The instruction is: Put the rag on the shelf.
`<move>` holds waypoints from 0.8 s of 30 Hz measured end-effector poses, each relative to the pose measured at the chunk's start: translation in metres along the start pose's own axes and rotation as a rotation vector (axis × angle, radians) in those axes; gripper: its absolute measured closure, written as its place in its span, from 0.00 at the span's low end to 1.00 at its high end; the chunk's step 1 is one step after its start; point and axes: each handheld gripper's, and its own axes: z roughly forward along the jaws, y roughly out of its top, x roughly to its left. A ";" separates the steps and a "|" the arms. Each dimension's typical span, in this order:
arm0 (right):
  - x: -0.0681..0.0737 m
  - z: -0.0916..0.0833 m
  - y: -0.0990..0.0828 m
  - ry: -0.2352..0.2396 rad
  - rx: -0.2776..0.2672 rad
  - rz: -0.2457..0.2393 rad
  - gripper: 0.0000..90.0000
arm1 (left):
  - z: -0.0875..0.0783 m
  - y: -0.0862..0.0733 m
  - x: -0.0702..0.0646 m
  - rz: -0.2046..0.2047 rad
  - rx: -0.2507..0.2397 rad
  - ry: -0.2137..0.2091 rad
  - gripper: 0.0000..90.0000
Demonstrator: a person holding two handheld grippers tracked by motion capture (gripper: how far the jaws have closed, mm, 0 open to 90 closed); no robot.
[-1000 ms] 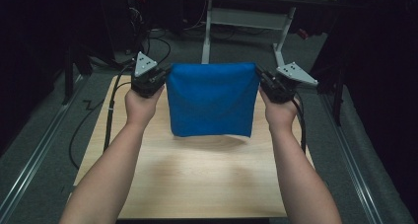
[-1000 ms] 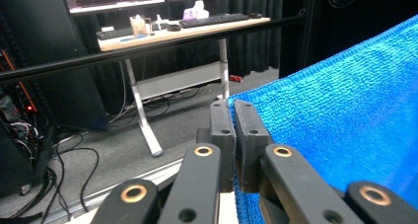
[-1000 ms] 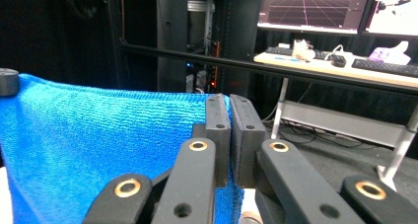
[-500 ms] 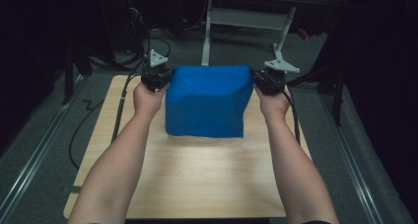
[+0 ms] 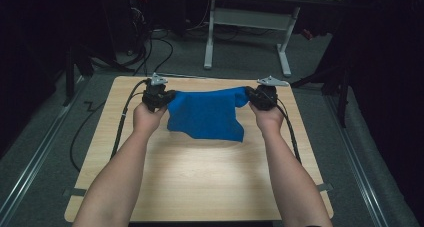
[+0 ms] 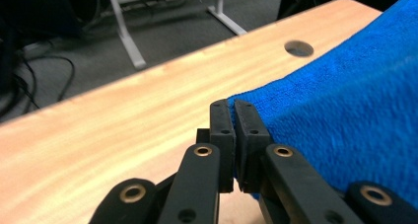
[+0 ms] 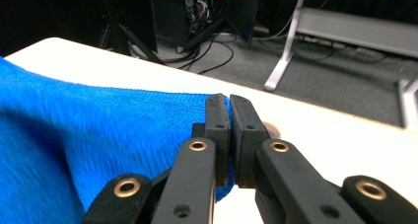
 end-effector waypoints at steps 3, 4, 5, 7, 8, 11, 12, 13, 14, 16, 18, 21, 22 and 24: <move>0.000 0.004 -0.009 0.008 0.015 0.022 0.98 | 0.005 -0.007 -0.002 -0.005 0.016 -0.022 0.98; 0.000 0.005 -0.012 0.011 0.018 0.018 0.98 | 0.007 -0.010 -0.003 -0.004 0.024 -0.029 0.98; 0.000 0.007 -0.016 0.015 0.026 0.023 0.98 | 0.009 -0.012 -0.004 -0.005 0.032 -0.036 0.98; 0.001 0.010 -0.021 0.018 0.040 0.033 0.98 | 0.012 -0.017 -0.006 -0.006 0.039 -0.047 0.98; 0.001 0.011 -0.022 0.020 0.043 0.035 0.98 | 0.013 -0.019 -0.007 -0.011 0.039 -0.052 0.98; 0.003 0.015 -0.027 0.026 0.052 0.027 0.98 | 0.016 -0.026 -0.010 -0.014 0.049 -0.063 0.98; 0.003 0.016 -0.028 0.027 0.057 0.028 0.98 | 0.017 -0.028 -0.011 -0.013 0.055 -0.066 0.98; 0.004 0.018 -0.030 0.020 0.068 0.027 0.98 | 0.018 -0.031 -0.012 -0.011 0.056 -0.069 0.98; 0.004 0.020 -0.031 0.023 0.073 0.034 0.98 | 0.018 -0.033 -0.013 -0.013 0.057 -0.072 0.98; 0.002 0.024 -0.036 0.030 0.074 0.052 0.98 | 0.019 -0.036 -0.014 -0.015 0.058 -0.078 0.98; 0.002 0.025 -0.037 0.032 0.075 0.056 0.98 | 0.020 -0.039 -0.016 -0.019 0.061 -0.086 0.98; 0.004 0.028 -0.038 0.032 0.073 0.049 0.98 | 0.021 -0.041 -0.020 -0.007 0.075 -0.092 0.98; 0.004 0.030 -0.039 0.037 0.070 0.049 0.98 | 0.022 -0.042 -0.022 -0.002 0.080 -0.093 0.98; 0.004 0.032 -0.039 0.039 0.070 0.053 0.98 | 0.022 -0.042 -0.023 0.003 0.083 -0.092 0.98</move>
